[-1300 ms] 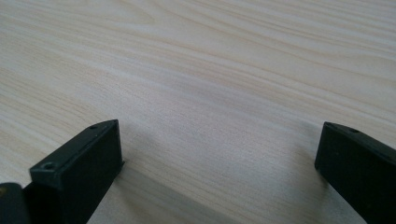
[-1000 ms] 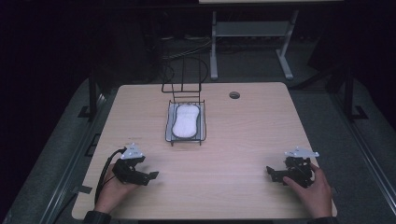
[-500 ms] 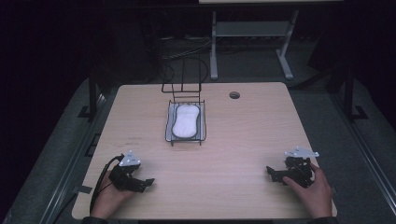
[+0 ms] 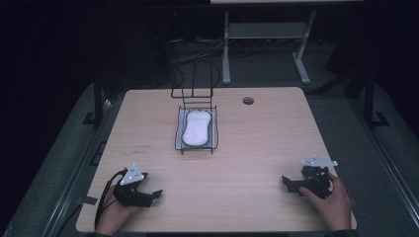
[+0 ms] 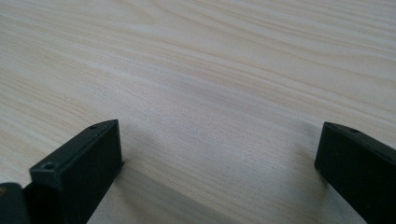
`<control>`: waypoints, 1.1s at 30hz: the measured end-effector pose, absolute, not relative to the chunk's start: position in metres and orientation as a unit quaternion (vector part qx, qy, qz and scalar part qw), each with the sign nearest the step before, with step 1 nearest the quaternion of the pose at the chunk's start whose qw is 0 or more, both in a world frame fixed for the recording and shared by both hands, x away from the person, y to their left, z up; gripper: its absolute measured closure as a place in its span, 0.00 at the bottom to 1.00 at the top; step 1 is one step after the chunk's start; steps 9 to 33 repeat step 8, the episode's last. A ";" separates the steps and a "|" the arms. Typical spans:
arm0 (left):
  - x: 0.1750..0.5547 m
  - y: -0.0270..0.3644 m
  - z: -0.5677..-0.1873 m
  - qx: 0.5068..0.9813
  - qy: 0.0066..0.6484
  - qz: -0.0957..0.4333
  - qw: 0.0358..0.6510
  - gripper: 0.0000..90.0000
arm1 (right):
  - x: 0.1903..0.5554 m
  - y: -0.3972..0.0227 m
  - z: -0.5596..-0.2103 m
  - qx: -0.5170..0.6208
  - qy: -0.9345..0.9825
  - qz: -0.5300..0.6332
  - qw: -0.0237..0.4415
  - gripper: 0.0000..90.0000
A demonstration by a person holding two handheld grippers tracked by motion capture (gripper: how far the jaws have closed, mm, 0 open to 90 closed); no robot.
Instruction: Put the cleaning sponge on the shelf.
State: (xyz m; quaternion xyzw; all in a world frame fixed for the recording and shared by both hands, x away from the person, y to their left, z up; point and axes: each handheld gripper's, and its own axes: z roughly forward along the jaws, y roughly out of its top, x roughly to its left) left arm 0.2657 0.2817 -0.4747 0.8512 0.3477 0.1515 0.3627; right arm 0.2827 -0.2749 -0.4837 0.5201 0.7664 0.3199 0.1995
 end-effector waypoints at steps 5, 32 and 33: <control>0.266 0.282 -0.475 0.851 0.348 0.151 0.363 0.14 | 0.283 -0.275 -0.484 0.520 0.766 0.320 0.200 0.00; 0.266 0.282 -0.475 0.851 0.348 0.151 0.363 0.14 | 0.282 -0.275 -0.484 0.521 0.766 0.319 0.200 0.00; 0.266 0.282 -0.475 0.851 0.348 0.151 0.363 0.14 | 0.282 -0.275 -0.484 0.521 0.766 0.319 0.200 0.00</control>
